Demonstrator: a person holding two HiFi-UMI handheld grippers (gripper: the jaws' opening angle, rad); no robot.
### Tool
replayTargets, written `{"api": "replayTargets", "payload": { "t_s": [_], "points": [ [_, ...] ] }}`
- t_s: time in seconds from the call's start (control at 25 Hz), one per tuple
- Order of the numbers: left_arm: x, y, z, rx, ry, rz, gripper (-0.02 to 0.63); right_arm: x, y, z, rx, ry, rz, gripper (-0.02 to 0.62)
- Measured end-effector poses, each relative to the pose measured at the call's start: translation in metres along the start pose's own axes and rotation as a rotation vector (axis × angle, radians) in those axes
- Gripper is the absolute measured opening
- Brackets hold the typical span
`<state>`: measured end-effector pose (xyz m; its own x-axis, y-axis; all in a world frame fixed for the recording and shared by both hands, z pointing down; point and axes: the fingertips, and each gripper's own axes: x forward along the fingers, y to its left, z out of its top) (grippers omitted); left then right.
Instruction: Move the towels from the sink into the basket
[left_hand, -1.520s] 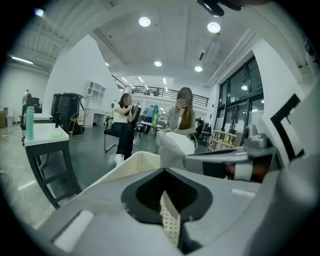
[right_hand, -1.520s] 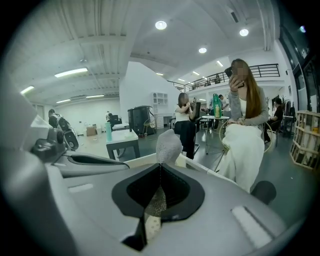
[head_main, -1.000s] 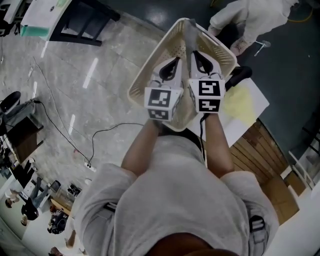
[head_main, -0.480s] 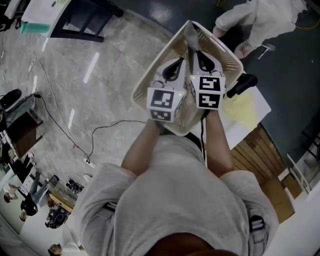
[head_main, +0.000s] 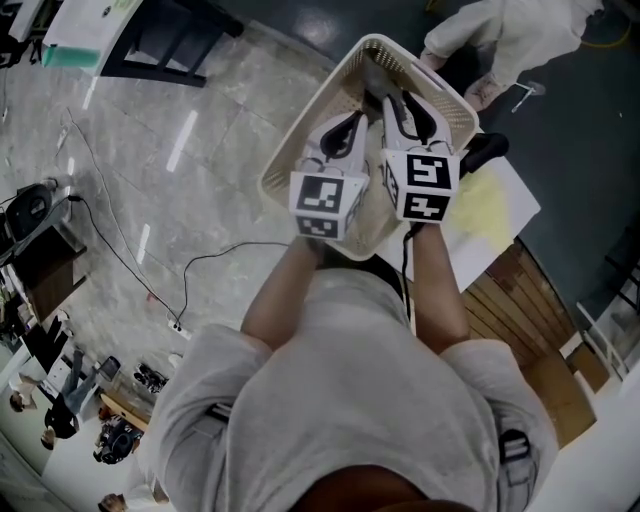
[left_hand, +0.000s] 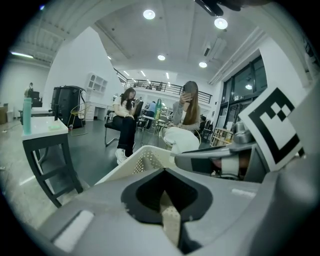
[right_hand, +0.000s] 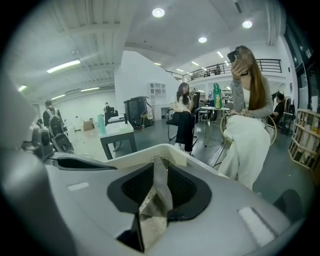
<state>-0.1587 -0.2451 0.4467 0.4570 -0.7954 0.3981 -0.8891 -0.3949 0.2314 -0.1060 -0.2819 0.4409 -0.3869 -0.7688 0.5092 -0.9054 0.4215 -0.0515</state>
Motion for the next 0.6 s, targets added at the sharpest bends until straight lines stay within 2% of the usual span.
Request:
{"api": "replayTargets", "payload": {
  "t_s": [0.08, 0.12, 0.4, 0.6],
  "points": [
    [-0.004, -0.007, 0.002, 0.003, -0.008, 0.000, 0.020, -0.012, -0.001, 0.002, 0.005, -0.027, -0.003, 0.060],
    [-0.007, -0.011, 0.002, 0.007, -0.012, -0.003, 0.020, -0.019, -0.001, 0.004, 0.007, -0.044, -0.005, 0.008],
    [-0.023, -0.053, 0.008, 0.060, -0.042, -0.053, 0.020, -0.069, -0.008, 0.011, 0.004, -0.136, -0.033, 0.006],
    [-0.034, -0.099, 0.007, 0.104, -0.057, -0.106, 0.020, -0.112, -0.024, 0.001, 0.017, -0.165, -0.073, 0.006]
  ]
}}
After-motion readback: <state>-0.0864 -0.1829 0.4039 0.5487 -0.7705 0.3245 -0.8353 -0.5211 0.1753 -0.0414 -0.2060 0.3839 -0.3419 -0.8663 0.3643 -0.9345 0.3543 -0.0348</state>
